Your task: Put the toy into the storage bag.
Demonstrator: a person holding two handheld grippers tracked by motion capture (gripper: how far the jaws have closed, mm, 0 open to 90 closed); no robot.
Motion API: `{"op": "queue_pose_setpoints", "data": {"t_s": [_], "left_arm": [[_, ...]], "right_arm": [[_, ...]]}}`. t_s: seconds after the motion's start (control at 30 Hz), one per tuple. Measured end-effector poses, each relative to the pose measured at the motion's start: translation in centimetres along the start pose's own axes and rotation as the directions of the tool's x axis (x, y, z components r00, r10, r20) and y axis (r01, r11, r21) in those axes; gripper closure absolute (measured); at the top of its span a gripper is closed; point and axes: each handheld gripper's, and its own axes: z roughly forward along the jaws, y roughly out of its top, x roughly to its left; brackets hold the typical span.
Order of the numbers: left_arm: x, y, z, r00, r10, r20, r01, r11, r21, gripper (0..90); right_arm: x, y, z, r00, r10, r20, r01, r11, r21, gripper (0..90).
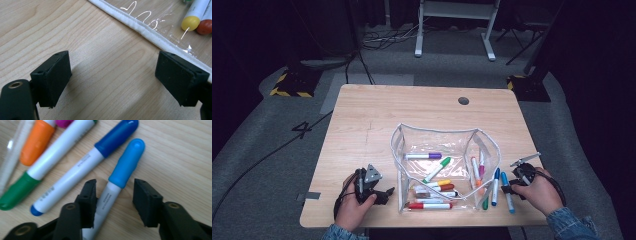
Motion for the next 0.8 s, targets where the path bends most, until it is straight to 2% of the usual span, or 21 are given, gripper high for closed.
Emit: {"op": "queue_pose_setpoints", "data": {"t_s": [0.07,0.13,0.3,0.37,0.53,0.8], "left_arm": [[0.0,0.0,0.0,1.0000,-0.004,0.004,0.004,1.0000,0.000,13.8],[0.0,0.0,0.0,1.0000,-0.003,0.004,0.003,1.0000,0.000,13.8],[0.0,0.0,0.0,1.0000,-0.003,0.004,0.003,1.0000,0.000,13.9],[0.0,0.0,0.0,1.0000,-0.003,0.004,0.003,1.0000,0.000,13.8],[0.0,0.0,0.0,0.9999,-0.006,0.008,0.006,1.0000,0.000,13.8],[0.0,0.0,0.0,1.0000,-0.004,0.006,0.004,1.0000,0.000,13.8]], "right_arm": [[-0.1,-0.3,-0.2,0.9992,-0.006,0.039,0.005,1.000,0.021,68.6],[-0.4,-0.6,-0.4,0.9985,-0.003,0.055,0.001,0.999,0.039,76.5],[-1.0,-0.8,-0.7,0.9989,0.017,0.044,-0.019,0.999,0.033,77.2],[-1.1,-0.6,-1.4,0.9990,0.032,0.032,-0.032,0.999,0.019,77.2],[-1.1,0.7,-4.6,0.9999,0.014,0.010,-0.014,0.999,-0.049,77.1],[0.6,3.9,-10.8,0.9959,-0.091,-0.003,0.090,0.986,-0.138,77.1]]}}
